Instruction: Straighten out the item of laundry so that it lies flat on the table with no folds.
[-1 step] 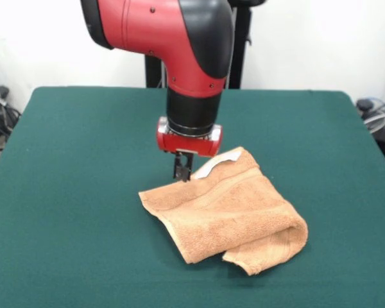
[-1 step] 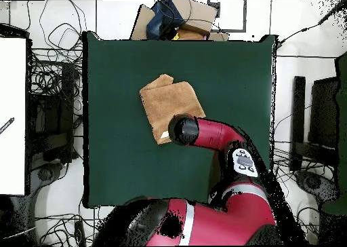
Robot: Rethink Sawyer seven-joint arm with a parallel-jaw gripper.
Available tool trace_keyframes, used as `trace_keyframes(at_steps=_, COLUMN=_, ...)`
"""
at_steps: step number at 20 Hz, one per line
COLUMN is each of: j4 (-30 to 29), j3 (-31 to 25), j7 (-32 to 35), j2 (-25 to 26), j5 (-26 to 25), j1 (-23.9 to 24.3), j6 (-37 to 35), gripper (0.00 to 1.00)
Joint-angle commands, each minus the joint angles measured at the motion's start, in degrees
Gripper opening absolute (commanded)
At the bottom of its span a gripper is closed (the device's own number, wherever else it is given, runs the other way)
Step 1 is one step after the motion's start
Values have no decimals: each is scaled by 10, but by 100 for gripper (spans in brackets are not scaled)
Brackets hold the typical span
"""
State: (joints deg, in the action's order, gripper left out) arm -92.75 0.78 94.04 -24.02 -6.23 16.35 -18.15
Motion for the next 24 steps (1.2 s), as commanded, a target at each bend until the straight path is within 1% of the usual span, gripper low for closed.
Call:
trace_keyframes(at_steps=1, j4=-11, j3=-20, j7=73, j2=15, j5=-17, j1=-29, j6=23, gripper=0)
trace_keyframes(at_steps=4, j4=-5, j3=-18, j7=82, j2=12, j5=-6, j1=-39, j6=16, gripper=0)
trace_keyframes(at_steps=8, j4=-2, j3=-21, j7=85, j2=14, j5=0, j1=-42, j6=17, gripper=0)
trace_keyframes(at_steps=18, j4=-6, j3=-39, j7=61, j2=19, j5=-13, j1=-8, j6=35, gripper=0)
trace_keyframes(at_steps=24, j4=-10, j3=-43, j7=52, j2=15, j5=-20, j1=2, j6=36, gripper=0)
